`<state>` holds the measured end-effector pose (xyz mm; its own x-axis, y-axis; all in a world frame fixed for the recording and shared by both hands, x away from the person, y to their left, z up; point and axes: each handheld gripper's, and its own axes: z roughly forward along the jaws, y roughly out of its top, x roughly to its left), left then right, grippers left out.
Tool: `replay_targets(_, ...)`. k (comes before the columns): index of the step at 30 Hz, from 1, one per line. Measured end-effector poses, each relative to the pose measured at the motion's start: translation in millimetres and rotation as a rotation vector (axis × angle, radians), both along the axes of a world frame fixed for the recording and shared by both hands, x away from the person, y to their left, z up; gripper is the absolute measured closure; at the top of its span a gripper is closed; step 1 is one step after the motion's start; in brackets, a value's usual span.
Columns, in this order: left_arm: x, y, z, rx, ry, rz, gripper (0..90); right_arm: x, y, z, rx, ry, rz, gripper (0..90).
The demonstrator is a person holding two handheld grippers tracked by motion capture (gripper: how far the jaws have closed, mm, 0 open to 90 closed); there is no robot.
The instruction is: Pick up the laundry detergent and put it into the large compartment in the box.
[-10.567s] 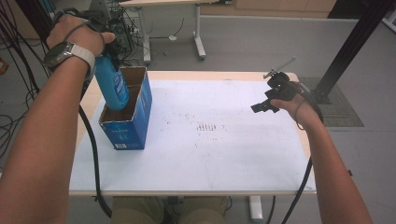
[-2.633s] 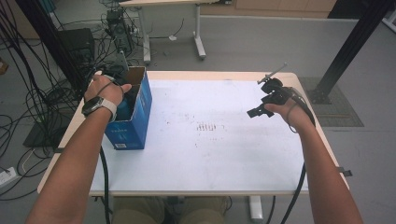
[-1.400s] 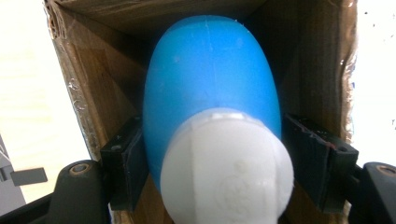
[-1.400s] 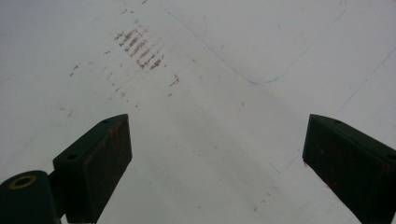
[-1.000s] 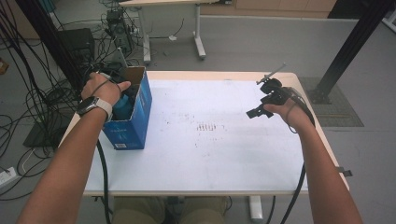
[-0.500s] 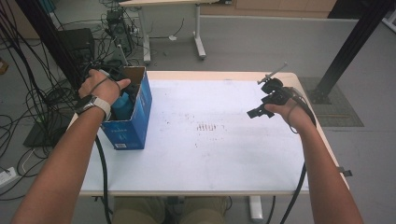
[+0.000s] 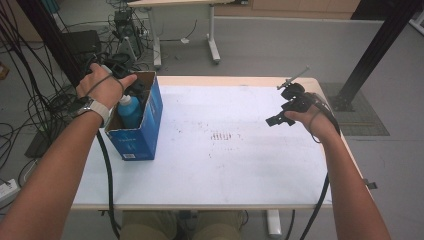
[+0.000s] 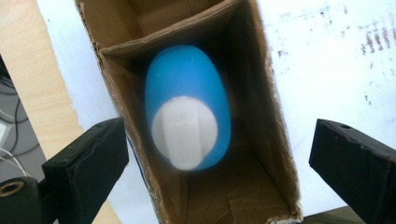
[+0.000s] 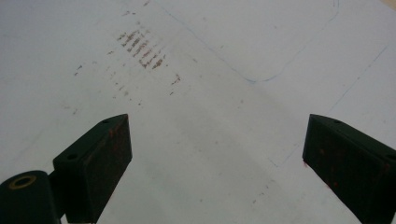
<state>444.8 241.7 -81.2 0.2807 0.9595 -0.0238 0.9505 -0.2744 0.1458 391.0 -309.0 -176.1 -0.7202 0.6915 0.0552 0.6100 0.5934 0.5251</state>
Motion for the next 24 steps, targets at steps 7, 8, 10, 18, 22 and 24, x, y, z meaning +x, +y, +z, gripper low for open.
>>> replay_targets(7,-2.8,4.3,15.0,-0.031,-0.011,-0.045,4.9,-1.0,-0.4,0.1,-0.002,0.002,-0.008,8.1)
replay_targets(8,-3.6,5.1,17.4,-0.038,-0.013,-0.054,4.9,-1.2,-0.8,0.2,-0.002,0.002,-0.008,8.1)
replay_targets(10,-5.6,7.4,21.9,-0.058,-0.02,-0.075,4.9,-1.9,-1.4,0.5,-0.001,0.0,-0.01,8.1)
replay_targets(18,-11.9,0.5,36.1,-0.055,-0.045,-0.183,4.8,-4.6,-2.8,2.0,-0.003,-0.001,-0.021,8.1)
replay_targets(22,-13.9,-2.4,41.3,-0.06,-0.063,-0.219,4.9,-5.4,-2.8,3.3,-0.005,0.0,-0.024,8.1)
replay_targets(24,-15.1,-6.0,45.2,-0.047,-0.071,-0.246,4.8,-5.8,-3.1,3.4,-0.005,-0.002,-0.024,8.1)
